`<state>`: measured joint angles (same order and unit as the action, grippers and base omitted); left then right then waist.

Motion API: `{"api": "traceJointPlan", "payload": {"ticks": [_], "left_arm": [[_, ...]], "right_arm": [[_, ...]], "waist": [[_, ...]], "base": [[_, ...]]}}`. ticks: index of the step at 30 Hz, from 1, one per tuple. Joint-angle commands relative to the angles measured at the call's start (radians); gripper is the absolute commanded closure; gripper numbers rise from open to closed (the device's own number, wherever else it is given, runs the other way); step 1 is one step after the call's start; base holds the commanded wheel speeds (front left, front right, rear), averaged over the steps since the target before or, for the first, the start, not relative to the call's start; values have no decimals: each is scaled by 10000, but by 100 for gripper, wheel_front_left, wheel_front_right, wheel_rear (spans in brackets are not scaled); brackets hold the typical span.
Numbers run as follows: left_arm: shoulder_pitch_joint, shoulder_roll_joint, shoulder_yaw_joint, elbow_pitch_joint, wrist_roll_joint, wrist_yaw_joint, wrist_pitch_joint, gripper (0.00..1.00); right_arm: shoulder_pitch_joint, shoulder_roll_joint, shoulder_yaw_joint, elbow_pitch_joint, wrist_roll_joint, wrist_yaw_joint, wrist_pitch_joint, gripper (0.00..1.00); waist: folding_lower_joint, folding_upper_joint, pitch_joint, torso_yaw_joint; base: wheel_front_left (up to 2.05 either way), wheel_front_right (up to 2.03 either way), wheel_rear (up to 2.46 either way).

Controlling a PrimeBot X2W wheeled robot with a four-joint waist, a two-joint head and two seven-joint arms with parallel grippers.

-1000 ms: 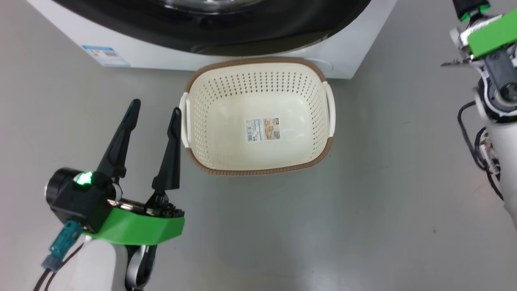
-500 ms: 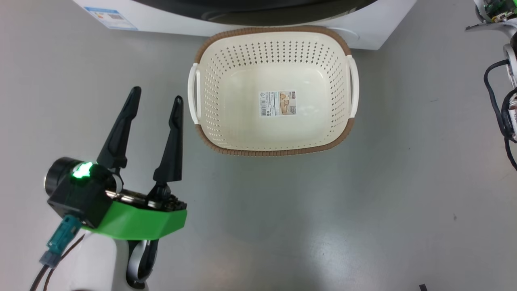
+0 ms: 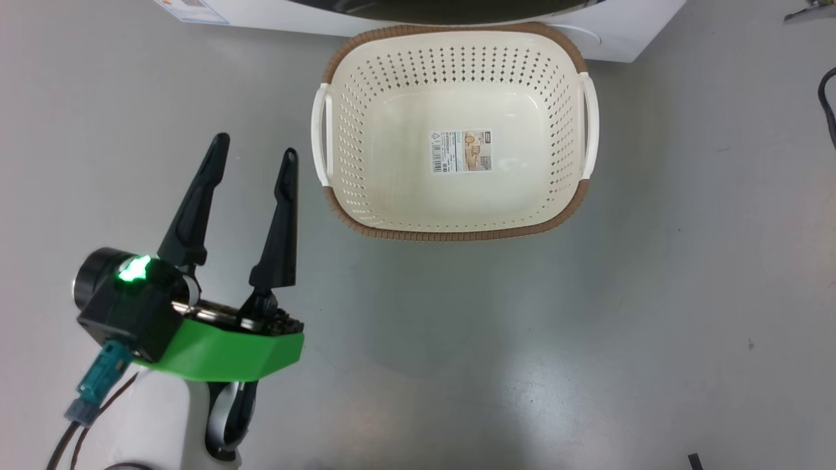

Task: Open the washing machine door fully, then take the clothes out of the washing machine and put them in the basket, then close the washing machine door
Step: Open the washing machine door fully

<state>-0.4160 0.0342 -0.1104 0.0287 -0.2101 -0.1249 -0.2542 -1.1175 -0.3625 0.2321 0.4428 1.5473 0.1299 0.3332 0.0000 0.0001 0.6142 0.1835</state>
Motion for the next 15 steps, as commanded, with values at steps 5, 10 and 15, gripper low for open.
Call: {"api": "traceJointPlan", "payload": {"ticks": [5, 10, 15], "left_arm": [[-129, 177, 343, -171, 61, -58, -76, 0], [-104, 172, 373, -133, 50, -58, -76, 0], [-61, 168, 348, -37, 42, -58, -76, 0]], "right_arm": [[-104, 36, 221, -272, 72, 8, 466, 100], [4, 40, 309, -451, 248, 8, 808, 100], [326, 26, 431, -678, 357, 8, 1125, 100]], "waist": [[0, -1, -87, 84], [0, -1, -161, 72], [0, -1, -379, 34]], "base": [[0, 0, 0], [0, 0, 0], [0, 0, 0]]}}
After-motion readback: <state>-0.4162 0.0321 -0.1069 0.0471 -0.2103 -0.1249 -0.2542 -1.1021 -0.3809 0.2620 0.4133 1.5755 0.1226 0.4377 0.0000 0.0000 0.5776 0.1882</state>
